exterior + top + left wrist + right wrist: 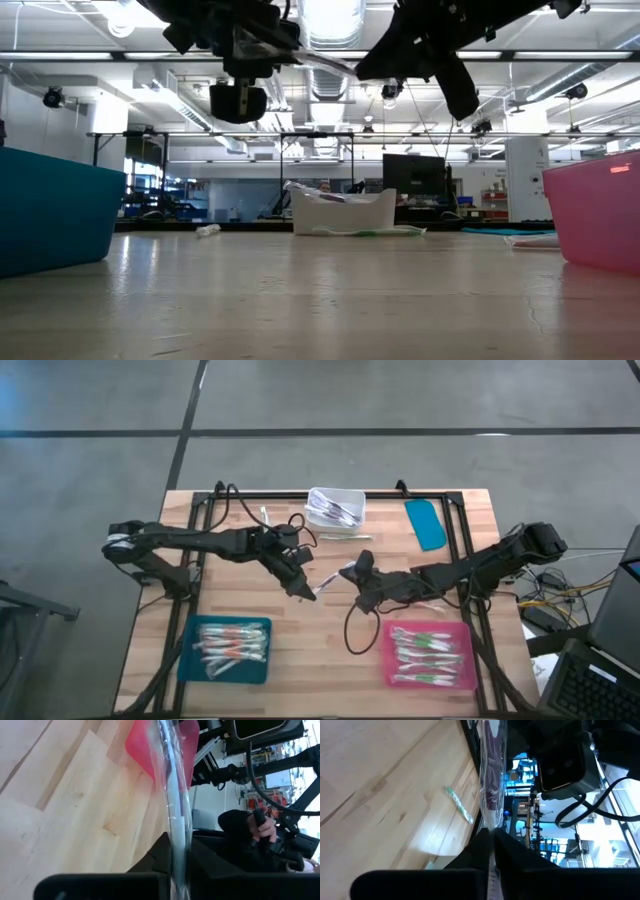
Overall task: Pick & Place Toothbrushes
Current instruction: Put the violet toothbrush into the white bin
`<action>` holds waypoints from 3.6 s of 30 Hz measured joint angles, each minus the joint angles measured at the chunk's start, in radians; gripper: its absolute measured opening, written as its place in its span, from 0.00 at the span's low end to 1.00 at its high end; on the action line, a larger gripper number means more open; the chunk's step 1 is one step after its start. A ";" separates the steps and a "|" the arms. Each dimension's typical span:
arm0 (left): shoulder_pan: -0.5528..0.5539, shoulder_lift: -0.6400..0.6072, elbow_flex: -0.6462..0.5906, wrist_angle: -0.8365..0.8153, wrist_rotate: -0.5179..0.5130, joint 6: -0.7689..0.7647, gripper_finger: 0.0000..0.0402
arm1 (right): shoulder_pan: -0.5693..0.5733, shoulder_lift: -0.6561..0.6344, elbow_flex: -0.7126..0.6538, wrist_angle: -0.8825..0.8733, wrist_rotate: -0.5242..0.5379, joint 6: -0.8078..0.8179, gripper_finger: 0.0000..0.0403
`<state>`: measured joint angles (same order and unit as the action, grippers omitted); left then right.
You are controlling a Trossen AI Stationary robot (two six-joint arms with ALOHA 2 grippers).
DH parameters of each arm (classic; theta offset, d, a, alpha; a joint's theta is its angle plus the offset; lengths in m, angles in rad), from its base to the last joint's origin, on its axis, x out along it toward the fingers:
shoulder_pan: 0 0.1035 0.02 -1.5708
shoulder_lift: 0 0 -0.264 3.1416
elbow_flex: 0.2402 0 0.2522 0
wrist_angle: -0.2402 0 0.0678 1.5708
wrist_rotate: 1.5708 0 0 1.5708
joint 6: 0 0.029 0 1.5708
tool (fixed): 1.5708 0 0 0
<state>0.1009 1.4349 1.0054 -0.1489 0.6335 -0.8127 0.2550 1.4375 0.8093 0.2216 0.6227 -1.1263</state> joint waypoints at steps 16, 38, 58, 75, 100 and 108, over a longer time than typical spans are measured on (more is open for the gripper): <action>0.009 -0.001 0.004 0.005 -0.041 0.071 0.07 | 0.120 -0.053 0.026 -0.010 0.385 -0.003 0.27; 0.011 -0.001 -0.004 0.280 -0.430 0.522 0.07 | 0.273 -0.417 -0.191 -0.117 0.688 0.980 0.46; 0.006 0.285 -0.067 0.947 -0.496 1.093 0.07 | 0.141 -0.452 -0.351 0.167 0.128 1.192 0.32; -0.006 0.434 0.131 0.996 -0.434 1.125 0.08 | 0.126 -0.454 -0.345 0.189 0.133 1.133 0.42; -0.006 0.433 0.129 0.993 -0.435 1.122 0.08 | 0.013 -0.405 -0.342 0.327 -0.054 1.128 0.37; -0.006 0.433 0.128 0.993 -0.434 1.094 0.08 | 0.012 -0.368 -0.318 0.340 -0.048 1.070 0.26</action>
<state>0.0944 1.8675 1.1332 0.8436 0.1995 0.2815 0.2672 1.0698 0.4913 0.5613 0.5751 -0.0565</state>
